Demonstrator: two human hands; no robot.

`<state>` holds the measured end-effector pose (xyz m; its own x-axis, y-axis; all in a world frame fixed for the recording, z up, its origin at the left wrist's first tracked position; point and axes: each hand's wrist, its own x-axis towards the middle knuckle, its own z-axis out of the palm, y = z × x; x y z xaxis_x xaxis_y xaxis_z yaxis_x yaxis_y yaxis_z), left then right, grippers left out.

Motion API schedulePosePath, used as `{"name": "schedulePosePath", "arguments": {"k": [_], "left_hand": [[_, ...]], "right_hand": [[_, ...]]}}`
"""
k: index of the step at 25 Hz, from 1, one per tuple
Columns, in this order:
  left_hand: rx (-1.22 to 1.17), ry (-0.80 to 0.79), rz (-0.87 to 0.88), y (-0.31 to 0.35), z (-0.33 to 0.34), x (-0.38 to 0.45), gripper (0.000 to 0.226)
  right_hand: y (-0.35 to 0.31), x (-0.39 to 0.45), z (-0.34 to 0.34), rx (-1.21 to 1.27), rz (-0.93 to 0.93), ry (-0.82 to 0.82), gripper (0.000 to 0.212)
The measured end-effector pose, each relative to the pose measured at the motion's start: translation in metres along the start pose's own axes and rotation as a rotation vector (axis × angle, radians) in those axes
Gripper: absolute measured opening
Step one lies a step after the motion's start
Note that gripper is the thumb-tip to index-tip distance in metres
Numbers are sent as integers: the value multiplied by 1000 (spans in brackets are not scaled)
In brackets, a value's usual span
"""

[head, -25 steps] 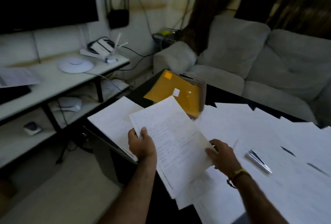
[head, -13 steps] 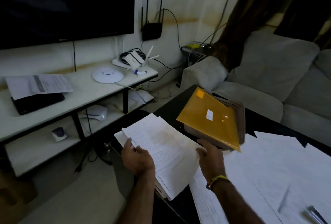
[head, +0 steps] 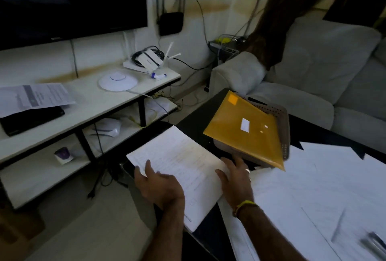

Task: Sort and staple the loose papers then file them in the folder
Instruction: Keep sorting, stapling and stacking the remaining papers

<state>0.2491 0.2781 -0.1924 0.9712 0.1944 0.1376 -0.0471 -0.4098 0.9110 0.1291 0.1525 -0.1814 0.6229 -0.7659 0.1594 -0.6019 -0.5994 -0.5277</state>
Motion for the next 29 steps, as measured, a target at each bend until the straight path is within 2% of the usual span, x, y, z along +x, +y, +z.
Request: {"name": "schedulePosePath", "arguments": {"k": [3, 6, 10, 13, 17, 21, 24, 29], "left_hand": [[24, -40, 167, 15, -2, -36, 37], [-80, -208, 284, 26, 4, -94, 30], [-150, -447, 482, 27, 12, -178, 24], [-104, -551, 621, 18, 15, -209, 18], [30, -601, 747, 18, 18, -212, 16], [206, -658, 928, 19, 20, -222, 21], [239, -662, 854, 19, 21, -219, 33], [342, -709, 883, 19, 23, -219, 57]], "right_hand": [[14, -26, -22, 9, 12, 141, 31], [43, -57, -49, 0, 61, 209, 26], [97, -85, -96, -49, 431, 254, 38], [123, -93, -115, -115, 539, 132, 62], [133, -91, -123, -328, 625, -64, 94], [144, -77, -137, -280, 745, -205, 120], [145, -68, -140, -218, 766, -259, 126], [145, -66, -138, -358, 681, -298, 124]]}}
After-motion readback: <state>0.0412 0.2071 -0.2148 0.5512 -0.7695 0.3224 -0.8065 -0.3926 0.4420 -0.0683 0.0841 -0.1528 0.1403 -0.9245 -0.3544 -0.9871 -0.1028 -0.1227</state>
